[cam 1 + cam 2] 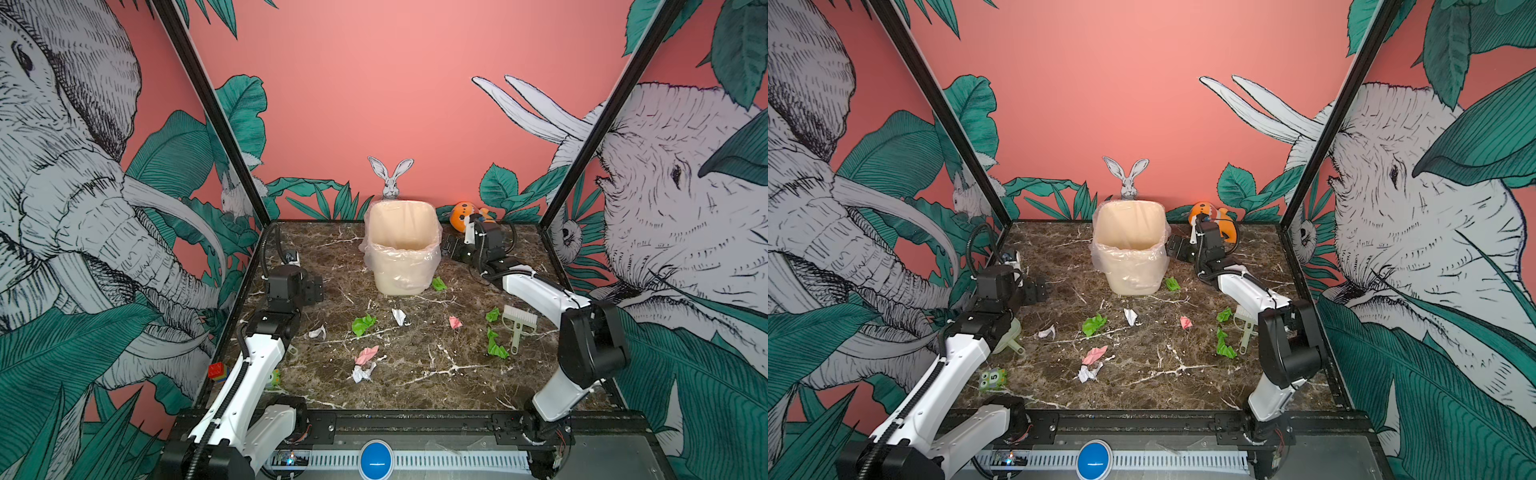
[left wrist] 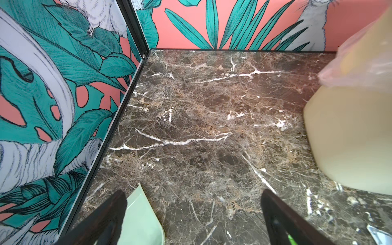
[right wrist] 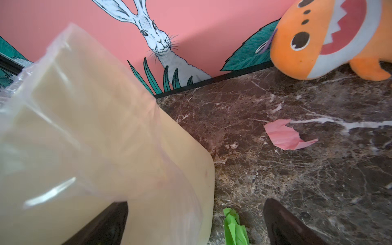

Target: Sweep away the paper scraps from the table

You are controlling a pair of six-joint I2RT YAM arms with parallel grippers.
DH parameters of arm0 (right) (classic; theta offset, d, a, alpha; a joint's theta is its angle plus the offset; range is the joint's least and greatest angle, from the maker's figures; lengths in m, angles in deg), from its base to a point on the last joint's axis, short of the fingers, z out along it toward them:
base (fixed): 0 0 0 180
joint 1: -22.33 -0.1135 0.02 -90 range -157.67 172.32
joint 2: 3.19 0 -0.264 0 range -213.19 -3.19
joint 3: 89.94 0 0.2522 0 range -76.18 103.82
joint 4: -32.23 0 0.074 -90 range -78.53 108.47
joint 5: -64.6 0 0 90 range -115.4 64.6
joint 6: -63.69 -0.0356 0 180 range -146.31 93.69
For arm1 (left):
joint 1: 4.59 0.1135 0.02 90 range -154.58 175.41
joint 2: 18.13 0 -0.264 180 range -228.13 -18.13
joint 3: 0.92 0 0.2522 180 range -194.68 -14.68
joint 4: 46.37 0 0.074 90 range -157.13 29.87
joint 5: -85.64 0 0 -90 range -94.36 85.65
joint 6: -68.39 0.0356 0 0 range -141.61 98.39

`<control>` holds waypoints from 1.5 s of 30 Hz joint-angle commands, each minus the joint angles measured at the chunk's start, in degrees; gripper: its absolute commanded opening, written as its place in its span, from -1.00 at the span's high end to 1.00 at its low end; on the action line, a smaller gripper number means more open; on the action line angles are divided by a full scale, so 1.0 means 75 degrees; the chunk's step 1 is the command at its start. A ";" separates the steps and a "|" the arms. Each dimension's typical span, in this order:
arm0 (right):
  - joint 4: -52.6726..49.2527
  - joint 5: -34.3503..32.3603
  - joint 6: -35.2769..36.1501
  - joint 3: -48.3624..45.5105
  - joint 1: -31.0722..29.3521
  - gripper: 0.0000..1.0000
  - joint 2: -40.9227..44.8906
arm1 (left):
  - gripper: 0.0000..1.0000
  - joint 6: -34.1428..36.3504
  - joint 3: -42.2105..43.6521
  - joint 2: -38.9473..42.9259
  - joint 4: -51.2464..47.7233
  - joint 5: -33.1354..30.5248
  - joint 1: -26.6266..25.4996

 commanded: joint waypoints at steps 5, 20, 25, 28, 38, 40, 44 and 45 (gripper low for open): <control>0.0306 0.0614 -0.0293 0.0509 -0.0475 -0.99 -0.0521 | -0.99 -0.0294 -0.0717 0.0165 -0.0567 0.0381 -0.0005; -0.1430 -0.0283 0.0531 0.1612 -0.0677 -0.98 -0.0763 | -0.91 -0.0045 -0.4488 -0.1814 -0.2163 0.1416 -0.0778; -0.1740 -0.0824 0.0575 0.0751 -0.0519 -0.99 0.0432 | -0.77 -0.0373 -0.6057 -0.3432 -0.3186 0.1815 -0.0963; -0.1854 -0.0978 0.0508 -0.0185 -0.0537 -0.99 0.1393 | -0.61 -0.0718 -0.6507 -0.3925 -0.3277 0.1870 -0.0982; -0.2882 -0.1252 0.0260 -0.1873 -0.0619 -0.99 0.4019 | -0.40 -0.0637 -0.7946 -0.5380 -0.3928 0.1756 -0.1012; -0.3086 -0.1319 0.0174 -0.2067 -0.0669 -0.98 0.4362 | -0.35 -0.0630 -0.8043 -0.5582 -0.3959 0.1718 -0.1015; -0.3352 -0.1456 0.0082 -0.2328 -0.0684 -0.98 0.4857 | -0.27 -0.0696 -0.8165 -0.5888 -0.3995 0.1678 -0.1013; -0.3395 -0.1500 0.0082 -0.2354 -0.0681 -0.99 0.4938 | -0.25 -0.0717 -0.8187 -0.5947 -0.3997 0.1629 -0.1012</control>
